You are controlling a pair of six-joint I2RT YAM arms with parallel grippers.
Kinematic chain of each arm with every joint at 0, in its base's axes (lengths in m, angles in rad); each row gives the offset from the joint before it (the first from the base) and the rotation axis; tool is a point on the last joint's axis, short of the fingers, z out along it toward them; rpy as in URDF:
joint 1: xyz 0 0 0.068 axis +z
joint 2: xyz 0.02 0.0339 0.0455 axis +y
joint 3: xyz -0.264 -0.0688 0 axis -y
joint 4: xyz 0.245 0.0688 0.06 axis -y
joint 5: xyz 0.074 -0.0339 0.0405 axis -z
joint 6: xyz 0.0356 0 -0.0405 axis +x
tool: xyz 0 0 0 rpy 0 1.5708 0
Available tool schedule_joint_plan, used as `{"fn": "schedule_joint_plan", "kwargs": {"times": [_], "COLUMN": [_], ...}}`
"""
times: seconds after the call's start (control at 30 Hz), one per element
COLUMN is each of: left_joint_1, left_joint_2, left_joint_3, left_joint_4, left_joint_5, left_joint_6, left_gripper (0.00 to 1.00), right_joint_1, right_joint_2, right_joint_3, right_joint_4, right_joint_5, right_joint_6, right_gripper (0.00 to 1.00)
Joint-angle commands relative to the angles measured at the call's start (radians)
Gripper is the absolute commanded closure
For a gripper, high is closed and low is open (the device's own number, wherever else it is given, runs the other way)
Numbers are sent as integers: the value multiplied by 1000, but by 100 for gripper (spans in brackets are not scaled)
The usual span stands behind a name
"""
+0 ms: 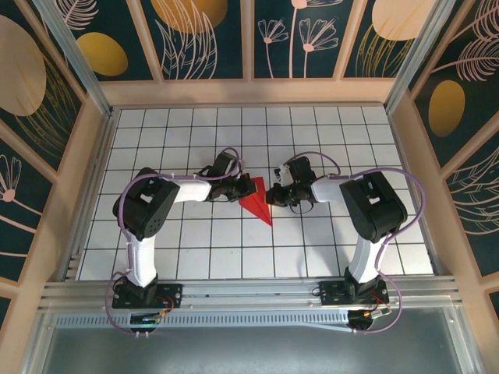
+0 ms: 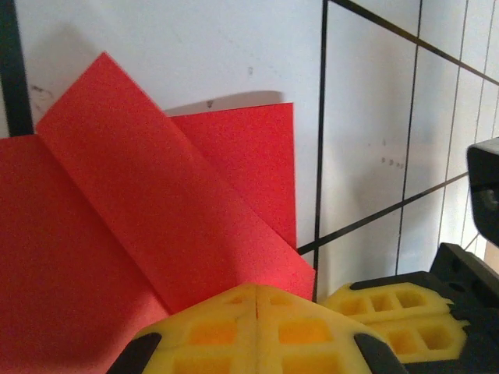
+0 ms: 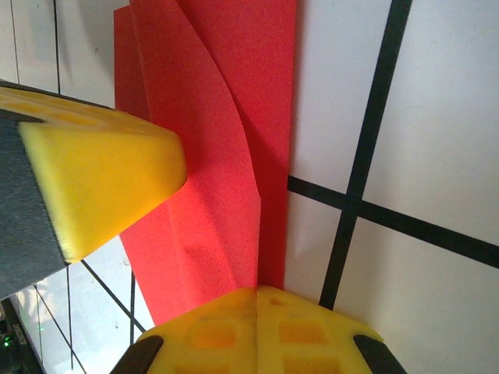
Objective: Fold a paper plane with a square sheet of paper (fold left side to right side)
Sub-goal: Fourth fold the wing at the center of the table.
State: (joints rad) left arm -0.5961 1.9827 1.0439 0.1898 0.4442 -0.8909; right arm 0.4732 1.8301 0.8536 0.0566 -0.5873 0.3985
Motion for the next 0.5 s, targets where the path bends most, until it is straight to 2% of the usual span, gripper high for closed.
{"fn": "schedule_joint_plan", "kwargs": {"times": [0.0,0.47], "left_joint_1": [-3,-2], "left_joint_2": [12,15], "left_joint_3": [18,7], "left_joint_4": [-3,-45], "left_joint_5": [0,-42], "left_joint_6": [26,51], "left_gripper": [100,100], "right_joint_1": [17,16], "right_joint_2": [63,73], "right_joint_3": [-8,-10], "right_joint_4": [-72,-80], "right_joint_5": [98,104], "right_joint_6": [-23,-29], "right_gripper": [100,100]}}
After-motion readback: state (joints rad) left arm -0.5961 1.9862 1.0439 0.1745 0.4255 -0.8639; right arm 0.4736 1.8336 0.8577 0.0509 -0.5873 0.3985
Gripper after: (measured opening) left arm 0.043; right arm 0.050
